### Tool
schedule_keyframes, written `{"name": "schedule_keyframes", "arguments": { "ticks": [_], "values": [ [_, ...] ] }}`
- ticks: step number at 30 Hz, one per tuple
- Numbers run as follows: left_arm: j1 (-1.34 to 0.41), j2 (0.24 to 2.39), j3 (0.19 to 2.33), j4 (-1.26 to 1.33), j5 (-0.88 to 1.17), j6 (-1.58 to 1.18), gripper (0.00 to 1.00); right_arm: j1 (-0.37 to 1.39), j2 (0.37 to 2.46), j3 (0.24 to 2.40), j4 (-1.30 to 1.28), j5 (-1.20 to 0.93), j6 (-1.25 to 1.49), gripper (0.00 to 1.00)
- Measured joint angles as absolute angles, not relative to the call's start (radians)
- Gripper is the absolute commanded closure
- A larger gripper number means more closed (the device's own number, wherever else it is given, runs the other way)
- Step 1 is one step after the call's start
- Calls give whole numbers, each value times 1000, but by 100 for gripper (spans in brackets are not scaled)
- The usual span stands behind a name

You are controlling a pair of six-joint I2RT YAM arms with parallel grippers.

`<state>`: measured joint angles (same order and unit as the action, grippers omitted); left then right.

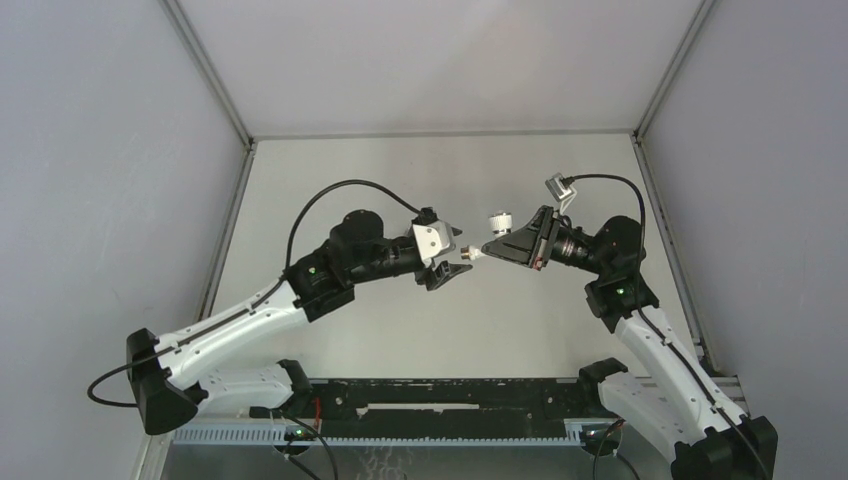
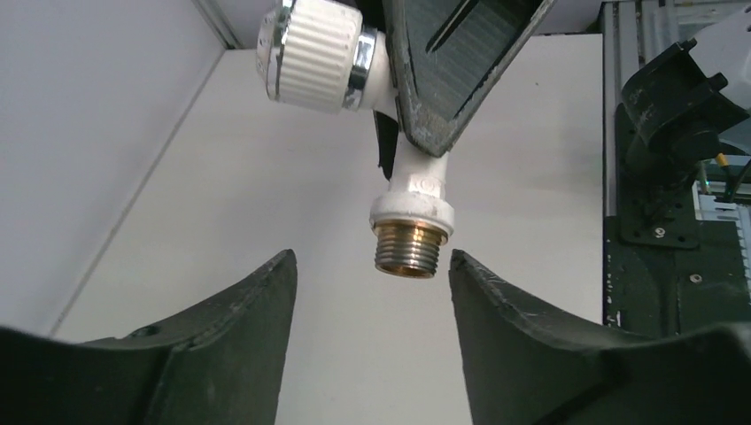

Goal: Install the water faucets

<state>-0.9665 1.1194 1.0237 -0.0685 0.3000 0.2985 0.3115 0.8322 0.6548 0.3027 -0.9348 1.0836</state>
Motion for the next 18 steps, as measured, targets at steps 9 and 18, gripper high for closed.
{"name": "schedule_keyframes", "arguments": {
  "ticks": [9,18],
  "values": [
    [-966,1132,1040,-31,348,297,32,315,832,655,292,-929,1078,100],
    [-966,1148,1067,-34,369,299,51,315,832,655,286,-926,1075,100]
  ]
}}
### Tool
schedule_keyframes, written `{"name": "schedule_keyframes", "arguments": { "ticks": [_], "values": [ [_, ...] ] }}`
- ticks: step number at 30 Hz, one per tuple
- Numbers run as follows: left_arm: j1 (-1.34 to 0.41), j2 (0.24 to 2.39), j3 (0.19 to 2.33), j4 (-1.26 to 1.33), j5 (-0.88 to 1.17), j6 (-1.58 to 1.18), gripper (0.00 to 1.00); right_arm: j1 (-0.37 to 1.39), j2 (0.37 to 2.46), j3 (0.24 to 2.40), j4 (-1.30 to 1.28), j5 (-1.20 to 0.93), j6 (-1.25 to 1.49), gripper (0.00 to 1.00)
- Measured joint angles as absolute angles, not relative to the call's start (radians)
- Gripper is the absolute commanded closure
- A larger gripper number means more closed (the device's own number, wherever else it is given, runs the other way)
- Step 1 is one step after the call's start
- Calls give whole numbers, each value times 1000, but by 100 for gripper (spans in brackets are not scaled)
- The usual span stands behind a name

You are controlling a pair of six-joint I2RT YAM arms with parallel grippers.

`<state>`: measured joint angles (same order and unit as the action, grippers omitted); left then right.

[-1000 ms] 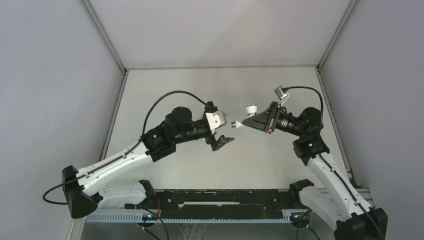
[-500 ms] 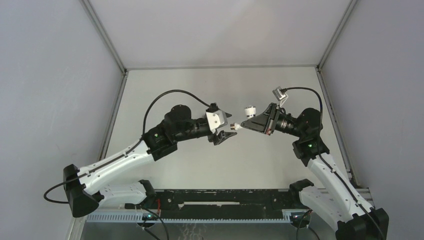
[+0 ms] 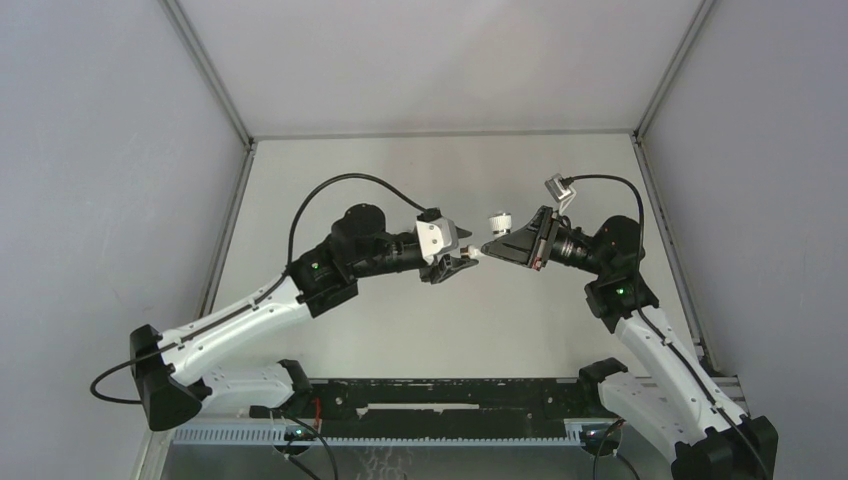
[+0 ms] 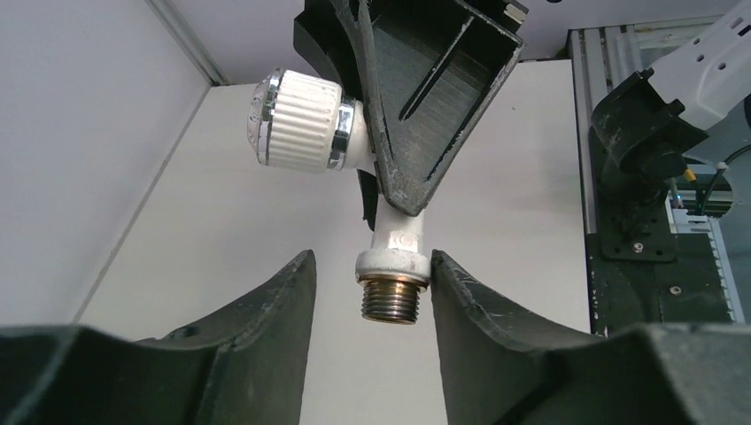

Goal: Install the water faucets

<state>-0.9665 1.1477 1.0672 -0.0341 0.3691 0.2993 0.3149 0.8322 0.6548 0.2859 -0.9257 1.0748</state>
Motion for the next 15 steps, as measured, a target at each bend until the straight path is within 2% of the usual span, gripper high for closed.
{"name": "schedule_keyframes", "arguments": {
  "ticks": [4,7,10,12,13,14,15],
  "values": [
    [-966,1156,1076,-47,381,300,71,315,832,655,286,-920,1073,100],
    [-968,1158,1076,-51,385,304,79,315,832,655,284,-915,1071,100],
    [-968,1158,1077,-54,389,307,99,315,832,655,283,-915,1071,100],
    [-968,1158,1079,-58,390,308,100,315,832,655,284,-915,1072,100],
    [-968,1158,1080,-60,390,308,100,315,832,655,284,-916,1072,97],
    [-968,1158,1081,-64,391,314,100,315,832,655,284,-919,1072,80],
    [-968,1158,1082,-65,392,316,100,315,832,655,284,-922,1072,72]
  ]
}}
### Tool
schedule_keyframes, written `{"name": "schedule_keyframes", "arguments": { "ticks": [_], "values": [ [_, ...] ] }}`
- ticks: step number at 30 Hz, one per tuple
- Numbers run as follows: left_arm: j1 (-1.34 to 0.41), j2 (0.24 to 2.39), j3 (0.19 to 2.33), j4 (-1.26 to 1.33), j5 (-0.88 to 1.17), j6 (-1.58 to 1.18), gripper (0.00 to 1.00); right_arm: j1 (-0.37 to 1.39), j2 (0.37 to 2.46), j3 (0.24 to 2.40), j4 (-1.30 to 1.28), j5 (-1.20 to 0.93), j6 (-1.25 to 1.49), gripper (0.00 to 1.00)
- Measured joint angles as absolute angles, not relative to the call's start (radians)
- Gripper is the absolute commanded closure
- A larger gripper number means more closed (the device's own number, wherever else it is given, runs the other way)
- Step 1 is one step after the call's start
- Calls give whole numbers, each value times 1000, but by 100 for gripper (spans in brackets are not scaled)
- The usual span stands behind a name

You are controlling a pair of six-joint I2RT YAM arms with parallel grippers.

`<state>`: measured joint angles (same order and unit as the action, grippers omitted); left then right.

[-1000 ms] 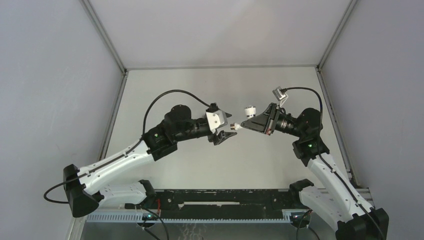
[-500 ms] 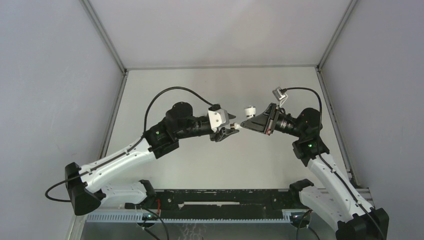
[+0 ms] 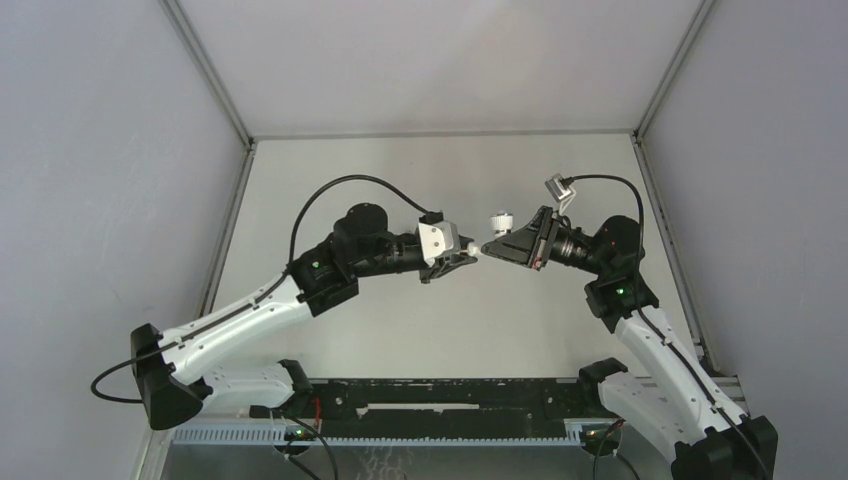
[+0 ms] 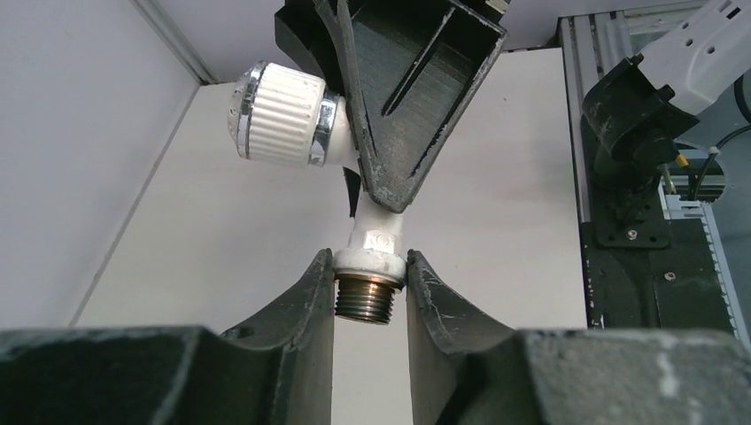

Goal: Install the water faucets

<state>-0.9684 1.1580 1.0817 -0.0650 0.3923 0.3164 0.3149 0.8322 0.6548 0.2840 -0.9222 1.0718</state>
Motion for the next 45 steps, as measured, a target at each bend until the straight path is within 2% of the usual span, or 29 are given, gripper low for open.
{"name": "schedule_keyframes", "arguments": {
  "ticks": [1,5,9,12,26,30,34,35,37,39,41,45],
  "values": [
    [-968,1158,1082,-69,396,323,100,314,832,655,284,-928,1072,67],
    [-969,1151,1083,-78,406,342,100,302,832,655,289,-966,1081,65],
    [-970,1147,1087,-104,419,354,100,304,832,657,266,-999,1081,53],
    [-969,1147,1089,-127,424,367,100,316,830,666,239,-1007,1079,50],
    [-969,1147,1094,-168,458,385,100,386,837,667,204,-977,1076,49],
    [-968,1147,1096,-171,468,392,100,390,840,667,202,-974,1074,64],
    [-965,1148,1109,-181,475,392,100,390,842,672,200,-971,1072,68],
    [-965,1148,1109,-181,476,393,100,390,843,673,199,-971,1072,66],
    [-965,1148,1109,-183,477,394,100,390,845,674,197,-973,1069,53],
    [-964,1149,1109,-186,480,400,100,390,845,674,195,-974,1068,45],
    [-964,1151,1109,-196,485,408,100,392,845,675,195,-980,1069,44],
    [-964,1152,1109,-207,497,421,100,395,844,676,194,-991,1061,53]
  ]
}}
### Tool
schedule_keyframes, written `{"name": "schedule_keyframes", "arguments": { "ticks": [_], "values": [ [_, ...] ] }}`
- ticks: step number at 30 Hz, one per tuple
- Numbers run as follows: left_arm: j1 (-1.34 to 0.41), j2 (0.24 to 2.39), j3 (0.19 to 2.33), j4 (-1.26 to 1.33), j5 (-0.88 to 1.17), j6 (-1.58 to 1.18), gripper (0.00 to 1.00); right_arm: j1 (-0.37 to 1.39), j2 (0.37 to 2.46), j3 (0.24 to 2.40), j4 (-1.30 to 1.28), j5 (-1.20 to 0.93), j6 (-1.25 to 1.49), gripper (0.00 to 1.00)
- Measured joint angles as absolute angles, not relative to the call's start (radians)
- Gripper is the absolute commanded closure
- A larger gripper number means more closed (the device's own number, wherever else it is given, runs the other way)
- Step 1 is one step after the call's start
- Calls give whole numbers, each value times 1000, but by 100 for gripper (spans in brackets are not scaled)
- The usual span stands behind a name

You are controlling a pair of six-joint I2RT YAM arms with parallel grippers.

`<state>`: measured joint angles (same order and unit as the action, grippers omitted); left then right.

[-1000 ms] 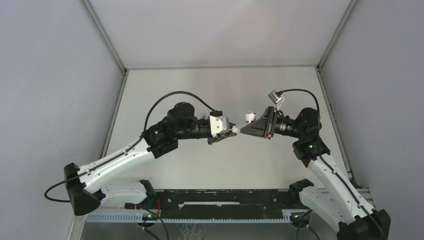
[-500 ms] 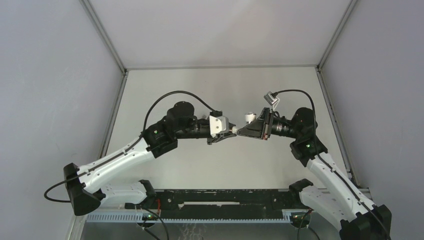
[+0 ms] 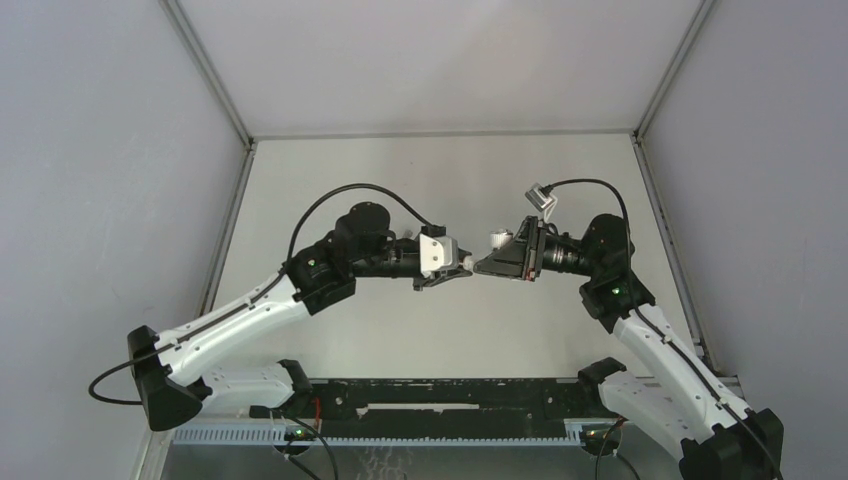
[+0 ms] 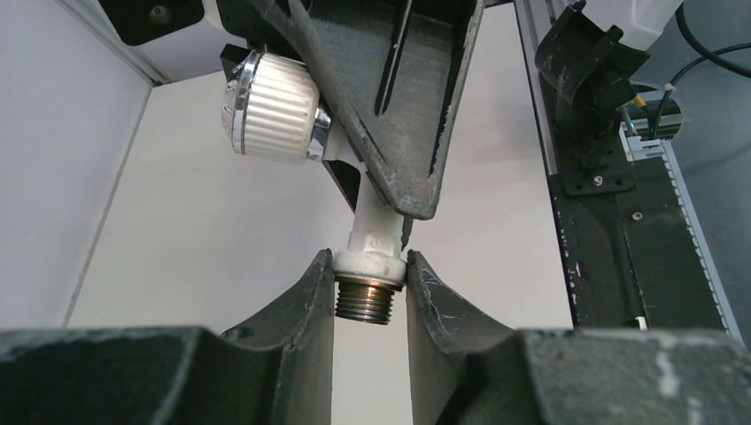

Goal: Install the water faucets

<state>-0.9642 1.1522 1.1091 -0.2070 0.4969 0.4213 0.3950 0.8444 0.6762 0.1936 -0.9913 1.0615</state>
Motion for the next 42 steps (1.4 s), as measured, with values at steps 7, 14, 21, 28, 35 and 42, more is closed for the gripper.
{"name": "schedule_keyframes", "arguments": {
  "ticks": [7,14,21,28,35,42],
  "values": [
    [-955,1152,1122,-224,523,430,100,398,843,676,186,-996,1053,52],
    [-947,1158,1127,-234,536,433,100,403,842,676,179,-989,1033,100],
    [-944,1158,1128,-236,538,434,100,410,832,677,155,-965,1010,100],
    [-945,1177,1147,-240,484,396,5,421,794,677,89,-893,959,100],
    [-923,1161,1145,-236,384,323,0,379,728,677,-54,-754,880,100],
    [-681,1142,1129,-254,337,-56,2,355,680,677,-205,-548,781,100]
  ]
}}
